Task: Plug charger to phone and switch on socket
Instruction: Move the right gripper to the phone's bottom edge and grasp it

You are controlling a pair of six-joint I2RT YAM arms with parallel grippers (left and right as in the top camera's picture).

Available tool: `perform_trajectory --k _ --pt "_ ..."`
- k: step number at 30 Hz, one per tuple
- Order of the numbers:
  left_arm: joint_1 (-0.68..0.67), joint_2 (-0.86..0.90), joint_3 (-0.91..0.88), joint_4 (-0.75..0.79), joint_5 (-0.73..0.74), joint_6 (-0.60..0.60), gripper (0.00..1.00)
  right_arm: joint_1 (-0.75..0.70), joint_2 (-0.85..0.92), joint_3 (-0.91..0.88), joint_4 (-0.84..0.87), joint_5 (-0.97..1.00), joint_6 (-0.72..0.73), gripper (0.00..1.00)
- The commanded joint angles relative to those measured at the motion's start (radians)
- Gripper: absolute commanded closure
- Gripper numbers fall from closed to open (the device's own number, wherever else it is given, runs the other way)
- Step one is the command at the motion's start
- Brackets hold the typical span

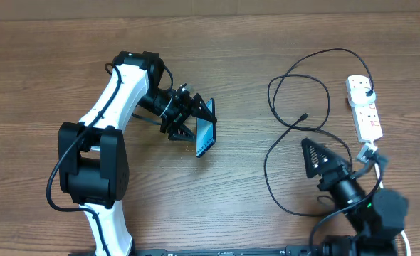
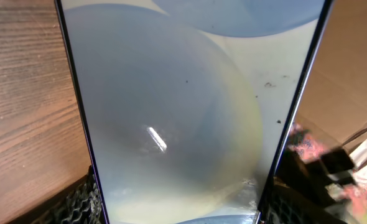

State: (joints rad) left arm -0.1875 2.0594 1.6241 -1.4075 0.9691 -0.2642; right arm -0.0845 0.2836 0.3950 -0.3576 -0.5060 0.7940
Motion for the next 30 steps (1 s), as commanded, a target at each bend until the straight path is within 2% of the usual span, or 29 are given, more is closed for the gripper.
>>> perform_trajectory --k 1,6,10,17,20,24,26,30 --pt "0.004 -0.003 0.024 0.006 0.046 -0.018 0.37 0.008 0.145 0.192 -0.082 -0.084 -0.134 0.01" --pt "0.004 -0.003 0.024 0.010 0.046 -0.029 0.38 0.101 0.313 0.396 -0.190 -0.120 -0.180 0.01" --pt "0.004 -0.003 0.024 0.011 0.046 -0.029 0.38 0.265 0.372 0.443 -0.194 -0.005 -0.170 0.01" --pt "0.004 -0.003 0.024 0.013 0.053 -0.032 0.37 0.765 0.469 0.443 -0.189 0.515 -0.015 0.01" --pt "0.004 -0.003 0.024 0.018 0.053 -0.032 0.37 0.995 0.536 0.443 -0.191 0.842 0.025 0.01" --pt "0.004 -0.003 0.024 0.018 0.053 -0.032 0.37 1.214 0.649 0.443 -0.180 1.263 0.104 0.00" --pt "0.004 -0.003 0.024 0.019 0.053 -0.032 0.38 1.273 0.706 0.443 -0.137 1.349 0.119 0.00" --pt "0.004 -0.003 0.024 0.021 0.053 -0.032 0.38 1.314 0.816 0.443 -0.011 1.279 0.119 0.00"
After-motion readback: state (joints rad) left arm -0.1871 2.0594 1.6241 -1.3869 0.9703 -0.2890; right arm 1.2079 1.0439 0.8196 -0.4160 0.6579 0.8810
